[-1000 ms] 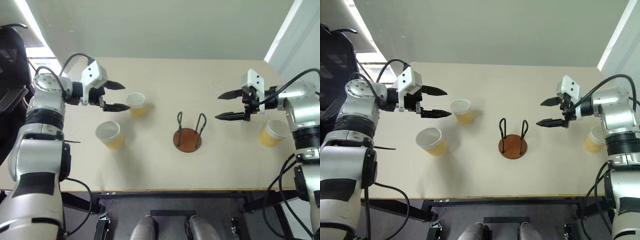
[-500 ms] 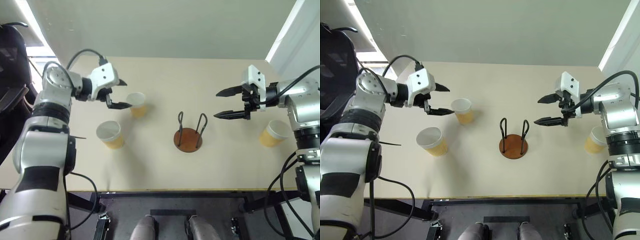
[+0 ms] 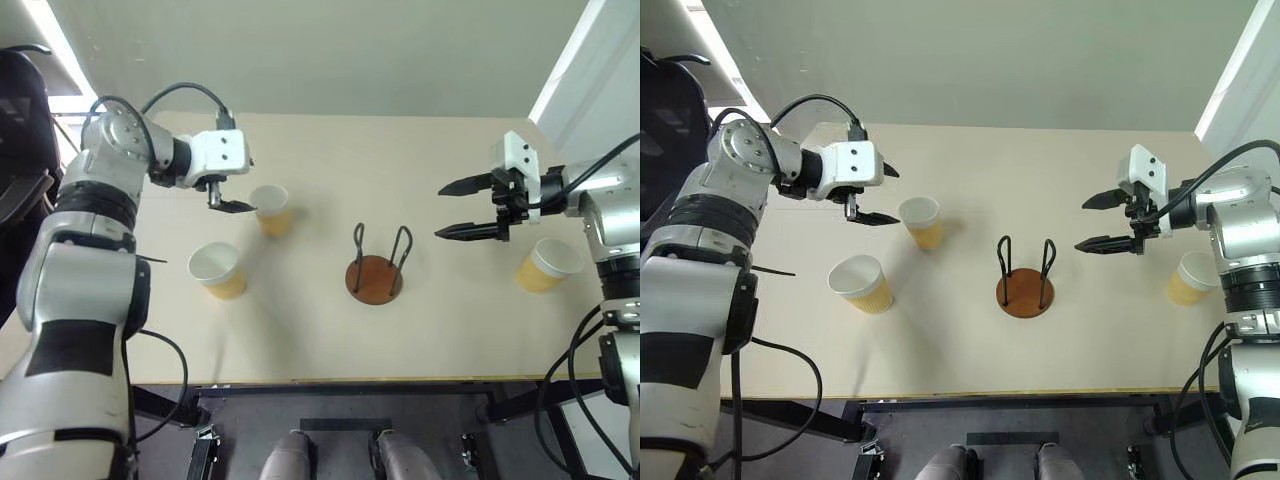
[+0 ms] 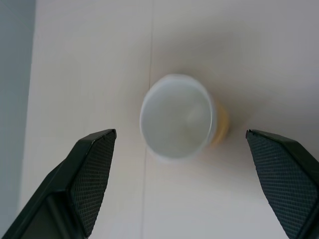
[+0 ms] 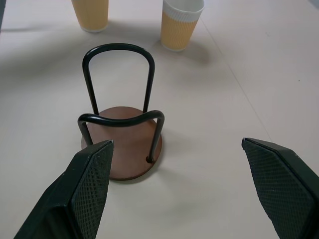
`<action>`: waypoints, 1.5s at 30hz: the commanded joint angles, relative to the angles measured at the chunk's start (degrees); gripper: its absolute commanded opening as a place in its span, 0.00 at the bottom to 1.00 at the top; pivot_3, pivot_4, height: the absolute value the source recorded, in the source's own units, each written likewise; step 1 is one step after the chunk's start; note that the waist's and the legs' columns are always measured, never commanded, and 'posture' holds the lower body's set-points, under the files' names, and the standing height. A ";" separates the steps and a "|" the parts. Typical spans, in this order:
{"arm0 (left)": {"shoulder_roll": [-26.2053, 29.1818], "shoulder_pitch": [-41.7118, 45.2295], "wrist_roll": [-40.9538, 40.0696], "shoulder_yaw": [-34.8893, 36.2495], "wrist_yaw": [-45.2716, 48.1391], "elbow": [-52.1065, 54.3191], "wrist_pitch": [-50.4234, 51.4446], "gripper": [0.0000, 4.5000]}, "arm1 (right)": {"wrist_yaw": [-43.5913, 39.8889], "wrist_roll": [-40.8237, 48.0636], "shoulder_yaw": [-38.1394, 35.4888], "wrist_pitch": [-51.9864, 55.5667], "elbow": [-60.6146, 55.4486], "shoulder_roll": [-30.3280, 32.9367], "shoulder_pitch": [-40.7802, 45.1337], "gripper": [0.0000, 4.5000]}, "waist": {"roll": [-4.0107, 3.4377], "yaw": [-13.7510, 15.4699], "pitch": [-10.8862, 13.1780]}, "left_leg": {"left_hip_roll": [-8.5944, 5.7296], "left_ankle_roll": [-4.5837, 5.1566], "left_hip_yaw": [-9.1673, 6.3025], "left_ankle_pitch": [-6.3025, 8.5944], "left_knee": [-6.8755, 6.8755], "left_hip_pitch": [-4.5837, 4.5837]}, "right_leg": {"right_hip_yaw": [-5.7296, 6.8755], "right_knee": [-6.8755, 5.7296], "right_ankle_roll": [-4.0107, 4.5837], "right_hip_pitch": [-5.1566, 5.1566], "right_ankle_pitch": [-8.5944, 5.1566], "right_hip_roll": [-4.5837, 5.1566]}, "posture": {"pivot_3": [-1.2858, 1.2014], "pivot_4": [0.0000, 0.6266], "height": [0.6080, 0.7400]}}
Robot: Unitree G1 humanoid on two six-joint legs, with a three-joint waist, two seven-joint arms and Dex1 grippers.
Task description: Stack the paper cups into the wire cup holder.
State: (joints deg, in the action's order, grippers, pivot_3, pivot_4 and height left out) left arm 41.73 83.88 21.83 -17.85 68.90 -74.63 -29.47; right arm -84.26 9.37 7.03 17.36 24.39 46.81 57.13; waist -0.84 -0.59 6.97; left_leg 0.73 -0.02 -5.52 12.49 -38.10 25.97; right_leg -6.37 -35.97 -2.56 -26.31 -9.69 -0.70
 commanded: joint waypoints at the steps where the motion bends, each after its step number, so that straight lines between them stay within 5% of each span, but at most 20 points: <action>1: 0.30 2.98 2.47 -0.97 -4.11 0.12 -1.57 1.00 | -0.57 0.37 -1.15 -0.20 -0.57 1.35 2.01 0.94 | 0.00 0.00 0.00 | -0.01 0.01 -0.01 0.00 0.01 0.01 | -0.03 0.02 0.01 0.01 -0.01 0.02 | 0.52 0.24 1.00; 45: -7.14 -2.91 7.85 -3.71 -10.99 -2.25 3.96 1.00 | -0.11 0.54 -1.27 1.99 -2.76 2.47 1.62 0.94 | 0.01 0.16 -0.01 | -0.08 0.05 0.04 -0.05 -0.14 -0.02 | 0.00 -0.02 -0.14 0.07 0.09 -0.04 | 0.52 0.24 1.00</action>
State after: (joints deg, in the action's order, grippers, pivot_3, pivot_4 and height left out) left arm 34.52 80.69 29.40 -21.52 58.37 -76.78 -25.73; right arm -84.37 9.24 7.26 19.27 23.69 47.98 57.93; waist -0.83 -0.44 6.96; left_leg 0.61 0.03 -5.46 12.44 -38.23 25.94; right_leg -6.34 -36.02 -2.70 -26.24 -9.60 -0.77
